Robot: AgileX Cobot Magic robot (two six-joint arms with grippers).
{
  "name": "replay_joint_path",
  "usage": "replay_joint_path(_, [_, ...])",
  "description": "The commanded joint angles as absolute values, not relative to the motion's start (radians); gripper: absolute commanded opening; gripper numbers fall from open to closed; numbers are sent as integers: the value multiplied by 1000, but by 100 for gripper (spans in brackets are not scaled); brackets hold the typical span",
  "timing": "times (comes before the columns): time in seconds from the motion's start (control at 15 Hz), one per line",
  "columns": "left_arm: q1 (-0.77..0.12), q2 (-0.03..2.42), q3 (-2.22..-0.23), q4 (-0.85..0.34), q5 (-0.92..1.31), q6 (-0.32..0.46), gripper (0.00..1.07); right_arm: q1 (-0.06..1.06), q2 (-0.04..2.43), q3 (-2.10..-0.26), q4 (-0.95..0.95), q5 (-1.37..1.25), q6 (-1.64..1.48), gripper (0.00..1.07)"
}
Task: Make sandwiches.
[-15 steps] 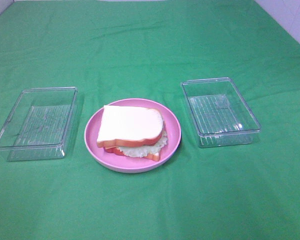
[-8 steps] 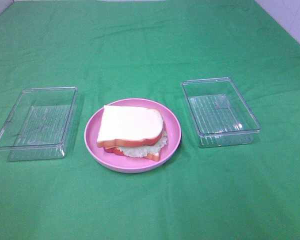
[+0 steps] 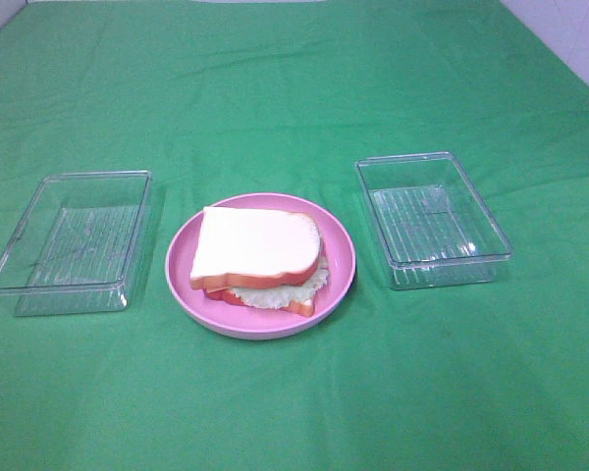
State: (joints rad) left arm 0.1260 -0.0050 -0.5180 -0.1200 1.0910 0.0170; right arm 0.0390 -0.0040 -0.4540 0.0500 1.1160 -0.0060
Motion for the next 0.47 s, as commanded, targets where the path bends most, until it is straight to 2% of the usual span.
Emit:
replay_joint_path(0.07, [127,-20,-514,-130,1074,15,98,37,-36,-452,52,1101,0,80])
replay_joint_path(0.47, [127,-20,-514,-130,1074,15,98,37,-36,-452,52,1101,0,80])
